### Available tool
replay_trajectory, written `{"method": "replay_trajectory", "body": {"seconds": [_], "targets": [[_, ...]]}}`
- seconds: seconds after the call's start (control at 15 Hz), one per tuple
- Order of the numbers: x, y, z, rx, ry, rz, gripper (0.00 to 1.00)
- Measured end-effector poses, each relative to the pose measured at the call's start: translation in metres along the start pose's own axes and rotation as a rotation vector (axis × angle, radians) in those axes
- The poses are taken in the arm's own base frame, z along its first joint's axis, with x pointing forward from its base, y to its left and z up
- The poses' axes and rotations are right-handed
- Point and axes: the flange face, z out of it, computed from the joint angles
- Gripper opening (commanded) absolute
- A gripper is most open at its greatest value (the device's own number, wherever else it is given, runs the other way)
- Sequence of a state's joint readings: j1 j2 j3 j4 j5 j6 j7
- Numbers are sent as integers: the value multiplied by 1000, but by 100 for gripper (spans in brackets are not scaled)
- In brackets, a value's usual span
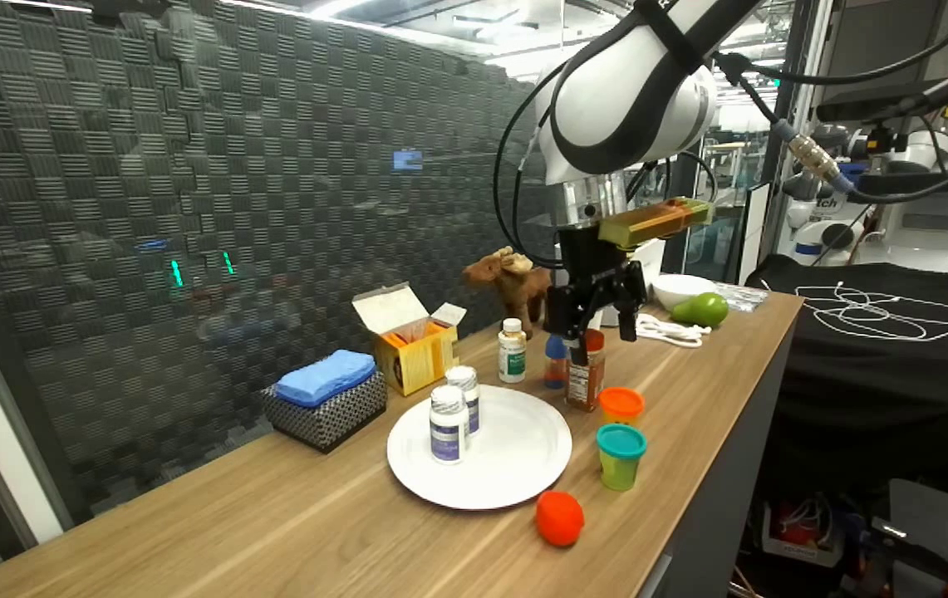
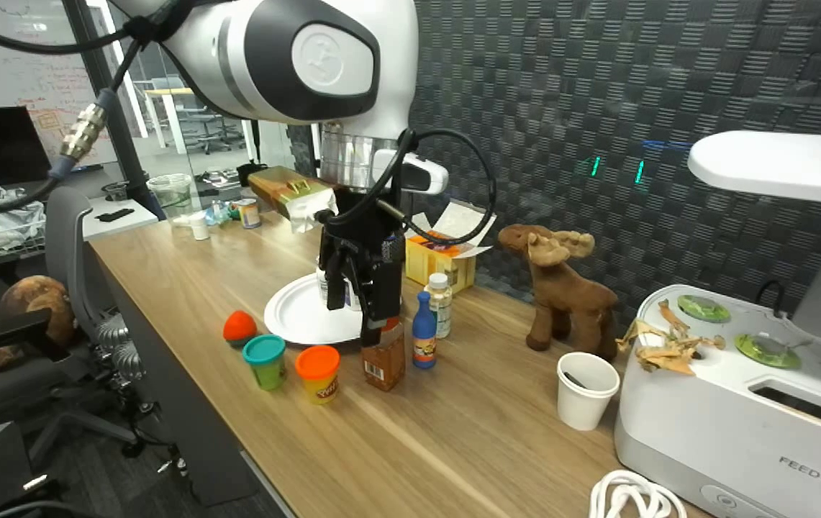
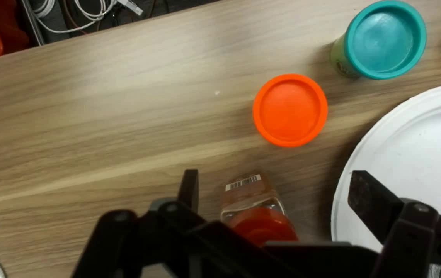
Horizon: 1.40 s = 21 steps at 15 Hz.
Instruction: Pick up all the objects surrounding the white plate and arrange them on the plate
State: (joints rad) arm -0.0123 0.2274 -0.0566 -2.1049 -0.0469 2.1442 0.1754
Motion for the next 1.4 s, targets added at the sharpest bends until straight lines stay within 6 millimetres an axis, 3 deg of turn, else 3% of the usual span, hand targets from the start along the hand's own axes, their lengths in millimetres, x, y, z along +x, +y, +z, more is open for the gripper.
{"method": "replay_trajectory", "body": {"seconds": [0.53,0.6,0.67,0.8,1.0,1.2,1.4], "targets": [[11,-6,-2,48,116,21,100],[12,-6,-2,49,138,18,96],[13,-6,-2,50,155,16,76],[13,-6,0,41,175,6,71],[11,-4,3,5,189,-24,45],[11,1,1,-34,217,-39,26],[11,7,-9,-59,256,-22,25]]}}
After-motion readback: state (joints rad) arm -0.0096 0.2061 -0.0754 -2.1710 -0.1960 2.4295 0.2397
